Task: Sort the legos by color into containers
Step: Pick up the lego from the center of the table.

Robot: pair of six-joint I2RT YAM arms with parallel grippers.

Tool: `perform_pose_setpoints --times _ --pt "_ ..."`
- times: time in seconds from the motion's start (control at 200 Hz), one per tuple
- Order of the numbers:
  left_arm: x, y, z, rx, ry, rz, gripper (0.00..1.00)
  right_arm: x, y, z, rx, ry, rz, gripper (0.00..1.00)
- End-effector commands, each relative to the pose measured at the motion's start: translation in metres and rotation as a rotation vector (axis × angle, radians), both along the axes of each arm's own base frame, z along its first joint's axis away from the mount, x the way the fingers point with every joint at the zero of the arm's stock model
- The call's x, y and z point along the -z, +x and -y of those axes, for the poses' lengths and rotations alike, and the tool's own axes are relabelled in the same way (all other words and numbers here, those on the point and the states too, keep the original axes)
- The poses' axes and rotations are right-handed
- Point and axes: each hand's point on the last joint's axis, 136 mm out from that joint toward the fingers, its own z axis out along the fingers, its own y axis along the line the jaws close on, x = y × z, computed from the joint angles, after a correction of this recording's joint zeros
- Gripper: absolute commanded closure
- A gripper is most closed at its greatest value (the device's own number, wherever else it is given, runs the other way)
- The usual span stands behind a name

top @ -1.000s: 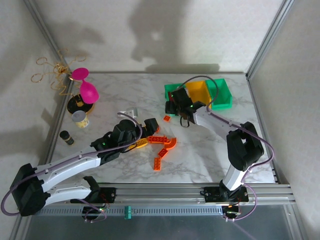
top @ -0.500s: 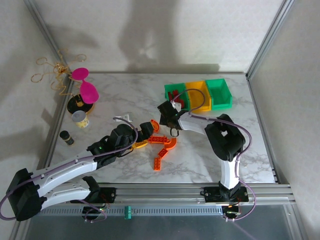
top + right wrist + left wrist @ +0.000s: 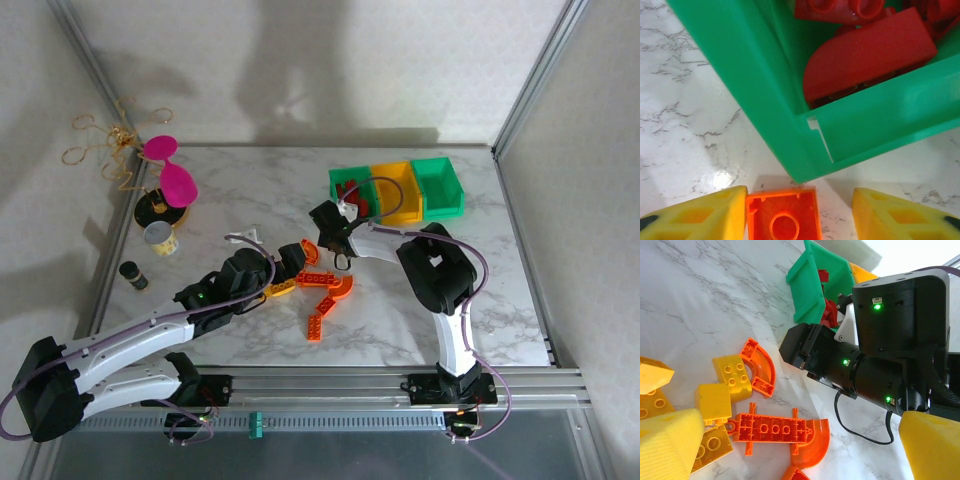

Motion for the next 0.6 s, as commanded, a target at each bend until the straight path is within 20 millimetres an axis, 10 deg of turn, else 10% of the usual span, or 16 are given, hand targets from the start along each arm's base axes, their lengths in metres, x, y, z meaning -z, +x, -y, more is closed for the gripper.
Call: perform_pose_setpoints --times 0.0,0.375,0.596 --pt "0.007 0.0 -0.01 -0.034 0.028 -0.019 0.0 0.004 -0.001 -0.002 0.003 -0.013 0.003 0.49" --pt "0.0 0.001 -0.008 -0.029 0.02 -0.005 0.0 -0.006 -0.02 0.005 -0.027 -0.018 -0.001 0.69" --pt "-0.008 0.002 -0.001 -0.006 0.0 -0.002 0.0 -0.044 -0.019 0.019 -0.025 0.019 0.053 0.72"
